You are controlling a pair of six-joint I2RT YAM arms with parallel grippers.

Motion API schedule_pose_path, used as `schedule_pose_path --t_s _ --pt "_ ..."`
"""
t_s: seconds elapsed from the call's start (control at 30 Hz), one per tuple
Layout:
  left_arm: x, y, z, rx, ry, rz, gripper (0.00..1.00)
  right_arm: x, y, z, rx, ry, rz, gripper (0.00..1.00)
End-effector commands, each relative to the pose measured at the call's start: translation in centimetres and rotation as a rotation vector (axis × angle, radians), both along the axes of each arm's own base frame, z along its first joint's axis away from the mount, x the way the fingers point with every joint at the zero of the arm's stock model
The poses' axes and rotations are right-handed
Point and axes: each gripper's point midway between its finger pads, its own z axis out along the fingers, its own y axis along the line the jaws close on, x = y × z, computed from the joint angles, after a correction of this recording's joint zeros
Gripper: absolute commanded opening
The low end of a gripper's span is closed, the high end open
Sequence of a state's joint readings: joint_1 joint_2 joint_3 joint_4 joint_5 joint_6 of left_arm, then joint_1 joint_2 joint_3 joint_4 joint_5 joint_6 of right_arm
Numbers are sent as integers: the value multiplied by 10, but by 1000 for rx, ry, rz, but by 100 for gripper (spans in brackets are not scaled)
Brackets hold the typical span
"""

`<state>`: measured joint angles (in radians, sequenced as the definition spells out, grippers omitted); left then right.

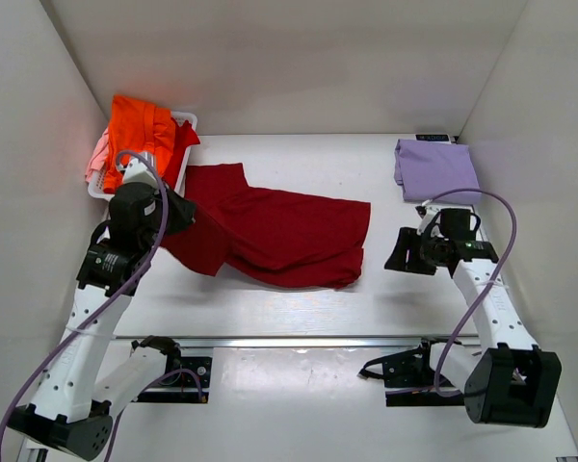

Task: Fold and stack the t-shirts
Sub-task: Flatten out the tshirt

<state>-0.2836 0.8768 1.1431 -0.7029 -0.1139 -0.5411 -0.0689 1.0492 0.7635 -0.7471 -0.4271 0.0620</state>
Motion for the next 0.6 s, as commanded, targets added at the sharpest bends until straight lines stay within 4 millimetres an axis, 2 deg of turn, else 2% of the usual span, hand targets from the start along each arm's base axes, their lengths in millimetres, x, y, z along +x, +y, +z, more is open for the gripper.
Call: schedule_pose_path --t_s 0.0,0.07,0.17,0.43,0.57 --pt "-5 -3 9 -39 -46 -18 0 32 21 5 161 -107 -50 49" --pt "-5 -5 2 -36 -32 -22 0 40 31 -3 254 -100 -72 45" --pt "-6 -4 -4 -34 -20 -18 0 53 45 -7 349 -100 -64 46" --pt "-3 -6 -14 -38 -2 -23 0 82 59 -23 456 -90 -51 48" --pt "-3 -5 -18 -32 8 -21 0 86 66 -33 462 -50 -18 49"
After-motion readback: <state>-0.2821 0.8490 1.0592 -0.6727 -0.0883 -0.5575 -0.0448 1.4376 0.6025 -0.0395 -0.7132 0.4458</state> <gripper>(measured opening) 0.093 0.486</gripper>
